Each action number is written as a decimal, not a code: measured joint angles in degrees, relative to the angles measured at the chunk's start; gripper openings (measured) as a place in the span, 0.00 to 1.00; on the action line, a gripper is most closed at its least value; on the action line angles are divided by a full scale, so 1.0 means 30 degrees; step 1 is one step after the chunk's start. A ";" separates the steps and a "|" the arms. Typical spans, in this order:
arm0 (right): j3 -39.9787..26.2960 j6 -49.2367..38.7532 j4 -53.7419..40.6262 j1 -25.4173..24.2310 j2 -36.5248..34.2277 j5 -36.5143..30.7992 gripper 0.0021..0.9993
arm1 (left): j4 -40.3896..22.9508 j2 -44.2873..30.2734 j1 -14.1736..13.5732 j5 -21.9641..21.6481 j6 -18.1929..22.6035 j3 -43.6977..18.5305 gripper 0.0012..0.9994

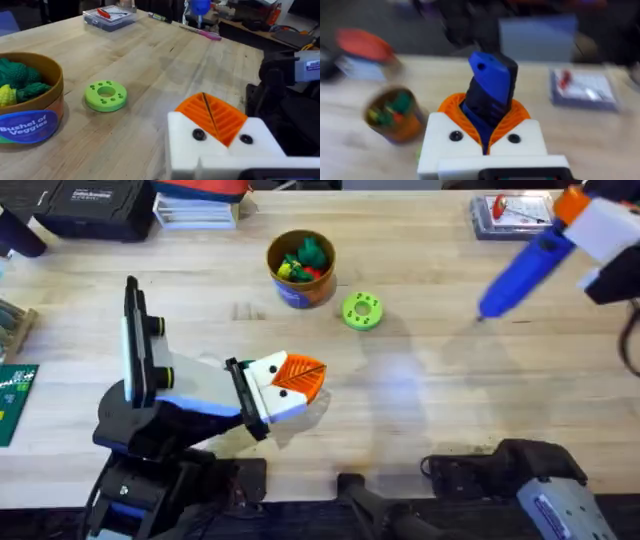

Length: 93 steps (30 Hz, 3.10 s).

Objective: Pick up the gripper from the table and insert it into the empty holder that is missing its gripper. Then pick up a screw, insert it into the mounting hole, and use the screwdriver to tighten it. Finally, clean up the table by picking up the vegetable and placing it into the bucket.

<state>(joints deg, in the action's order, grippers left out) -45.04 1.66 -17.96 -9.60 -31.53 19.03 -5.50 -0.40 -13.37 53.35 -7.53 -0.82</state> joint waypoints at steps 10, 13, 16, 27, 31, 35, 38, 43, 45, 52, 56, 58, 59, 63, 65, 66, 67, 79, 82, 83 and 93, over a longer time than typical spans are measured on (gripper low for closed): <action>0.4371 0.3584 0.8955 0.6930 0.1161 0.1315 0.02 | 0.0000 0.0000 0.0000 0.0005 0.0005 0.0000 0.01; 0.4724 0.3873 1.2057 1.0052 -0.0530 0.1420 0.02 | -0.0001 0.0000 0.0000 0.0027 0.0000 0.0000 0.01; 0.4724 0.3881 1.4927 1.1951 -0.1994 0.1486 0.02 | -0.0002 0.0000 0.0000 0.0027 0.0006 0.0000 0.01; 0.4724 0.2262 2.2842 1.8184 -0.7765 0.1690 0.02 | 0.0000 0.0000 0.0000 0.0034 0.0007 0.0000 0.01; 0.4724 0.1295 2.4145 1.9323 -0.9193 0.1763 0.02 | -0.0007 0.0000 0.0000 0.0042 0.0007 0.0000 0.01; 0.4724 0.0826 2.4910 1.9685 -1.0048 0.1777 0.02 | -0.0007 0.0000 0.0000 0.0078 0.0044 0.0000 0.01; 0.4724 0.0289 2.5090 1.9692 -1.0198 0.1770 0.02 | -0.0007 0.0000 0.0000 0.0085 0.0264 0.0000 0.01; 0.4724 -0.0213 2.5210 1.9692 -1.0191 0.1763 0.02 | -0.0007 0.0000 0.0000 0.0085 0.0458 0.0000 0.01; 0.4724 -0.0284 2.5217 1.9692 -1.0191 0.1763 0.02 | -0.0011 0.0000 0.0000 0.0085 0.0503 0.0000 0.01; 0.4724 0.0034 2.5268 1.9696 -1.0191 0.1770 0.02 | -0.0015 -0.0004 0.0000 0.0085 0.0510 0.0000 0.01; 0.4724 0.0196 2.5268 1.9694 -1.0191 0.1770 0.02 | -0.0013 -0.0001 0.0000 0.0085 0.0510 0.0000 0.01; 0.4724 0.0287 2.5268 1.9692 -1.0191 0.1770 0.02 | -0.0015 0.0000 0.0000 0.0085 0.0510 0.0000 0.01; 0.4724 0.0323 2.5268 1.9692 -1.0191 0.1770 0.02 | -0.0009 -0.0006 0.0000 0.0085 0.0510 0.0000 0.01; 0.4724 0.0463 2.5268 1.9692 -1.0191 0.1770 0.02 | -0.0007 0.0000 0.0000 0.0085 0.0510 0.0000 0.01; 0.4724 0.0514 2.5264 1.9692 -1.0191 0.1770 0.02 | -0.0011 0.0000 0.0000 0.0085 0.0510 0.0000 0.01; 0.4724 0.0520 2.5261 1.9700 -1.0191 0.1770 0.02 | -0.0007 0.0000 0.0000 0.0085 0.0510 0.0000 0.01; 0.4724 0.0521 2.5254 1.9692 -1.0191 0.1770 0.02 | -0.0007 0.0000 0.0000 0.0085 0.0510 0.0000 0.01; 0.4724 0.0521 2.4838 1.9700 -1.0191 0.1763 0.02 | -0.0015 -0.0007 0.0000 0.0085 0.0510 0.0000 0.01; 0.4724 0.0521 2.4774 1.9692 -1.0204 0.1763 0.02 | -0.0015 0.0000 0.0000 0.0085 0.0510 0.0000 0.01; 0.4724 0.0521 2.4782 1.9698 -1.0243 0.1763 0.02 | -0.0015 -0.0001 0.0000 0.0091 0.0510 0.0000 0.01; 0.4724 0.0719 2.5358 1.9692 -1.0402 0.1765 0.02 | -0.0015 0.0000 0.0000 0.0087 0.0510 0.0000 0.01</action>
<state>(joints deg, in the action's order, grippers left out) -30.87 3.82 58.11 49.47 -62.74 24.32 -5.54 -0.40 -13.37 53.61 -6.00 -0.82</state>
